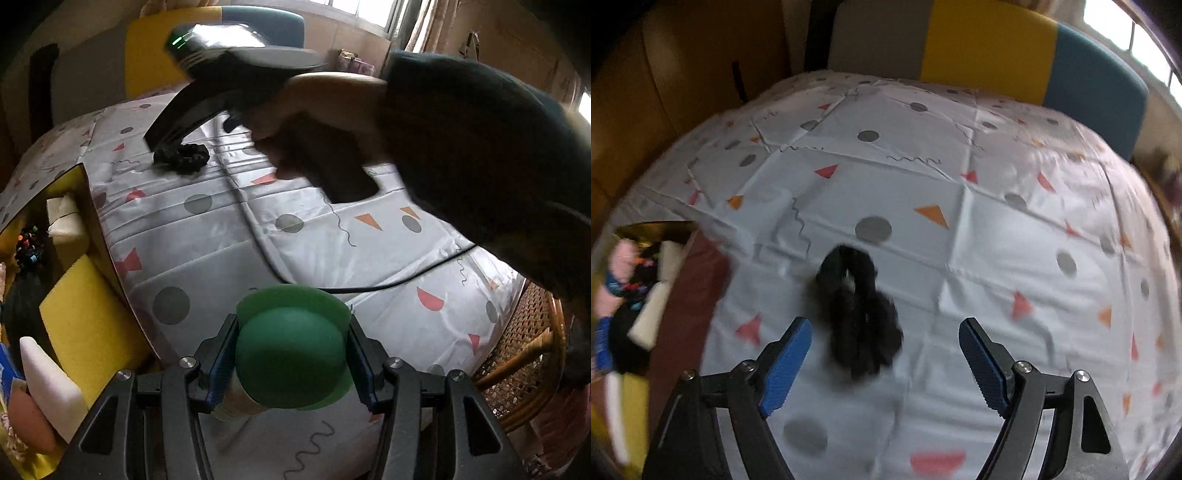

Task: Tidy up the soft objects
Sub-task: 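Grasp the black scrunchie with the right tool while the left tool holds the green brush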

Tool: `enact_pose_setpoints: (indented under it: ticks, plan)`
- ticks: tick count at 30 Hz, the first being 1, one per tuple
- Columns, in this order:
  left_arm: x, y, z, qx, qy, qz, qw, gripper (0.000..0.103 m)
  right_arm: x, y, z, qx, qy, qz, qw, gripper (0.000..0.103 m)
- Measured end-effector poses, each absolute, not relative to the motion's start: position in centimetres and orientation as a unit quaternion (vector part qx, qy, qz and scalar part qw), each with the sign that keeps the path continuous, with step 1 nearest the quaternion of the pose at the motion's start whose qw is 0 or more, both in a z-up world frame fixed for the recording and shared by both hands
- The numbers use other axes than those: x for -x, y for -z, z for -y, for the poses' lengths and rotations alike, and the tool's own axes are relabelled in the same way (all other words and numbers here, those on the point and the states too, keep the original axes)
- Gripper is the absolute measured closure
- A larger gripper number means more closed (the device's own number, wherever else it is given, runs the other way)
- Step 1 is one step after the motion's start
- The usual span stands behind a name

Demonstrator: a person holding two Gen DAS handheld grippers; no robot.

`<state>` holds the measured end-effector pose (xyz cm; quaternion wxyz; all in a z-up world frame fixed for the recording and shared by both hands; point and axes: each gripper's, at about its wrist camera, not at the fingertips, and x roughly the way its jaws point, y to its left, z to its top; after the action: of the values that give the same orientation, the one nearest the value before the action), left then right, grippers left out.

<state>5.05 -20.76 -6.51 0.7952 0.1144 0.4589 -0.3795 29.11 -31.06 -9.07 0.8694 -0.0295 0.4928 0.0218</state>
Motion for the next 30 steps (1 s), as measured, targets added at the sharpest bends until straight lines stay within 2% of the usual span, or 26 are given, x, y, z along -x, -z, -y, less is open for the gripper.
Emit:
enact_pose_setpoints:
  ticks: [1, 2, 3, 4, 5, 14, 20, 30]
  plan:
    - [-5.2, 6.6, 20.7, -0.112, 0.380, -0.459, 0.795, 0.047, -29.8, 9.6, 30.8, 0.035, -0.021, -0.498, 0.866, 0.022]
    - [-5.2, 6.6, 20.6, -0.109, 0.381, -0.460, 0.795, 0.047, -30.4, 10.2, 30.6, 0.035, -0.025, -0.508, 0.860, 0.028]
    - [-5.3, 6.7, 20.5, -0.107, 0.381, -0.461, 0.795, 0.047, -30.7, 10.8, 30.4, 0.035, -0.034, -0.519, 0.853, 0.061]
    - [-5.3, 6.7, 20.5, -0.105, 0.381, -0.461, 0.795, 0.047, -30.7, 11.0, 30.3, 0.037, -0.040, -0.523, 0.850, 0.083]
    - [-5.4, 6.7, 20.4, -0.104, 0.381, -0.460, 0.795, 0.047, -30.3, 10.8, 30.4, 0.037, -0.041, -0.516, 0.855, 0.089]
    - [-5.6, 7.0, 20.3, -0.095, 0.371, -0.456, 0.803, 0.047, -20.1, 9.1, 34.2, -0.016, -0.042, -0.547, 0.836, 0.089]
    - [-5.5, 7.1, 20.5, -0.098, 0.354, -0.450, 0.814, 0.047, -12.1, 11.5, 36.1, -0.036, -0.011, -0.556, 0.830, 0.089]
    - [-5.0, 6.7, 20.6, -0.097, 0.331, -0.452, 0.823, 0.047, -10.0, 11.9, 35.5, 0.002, -0.019, -0.518, 0.855, 0.088]
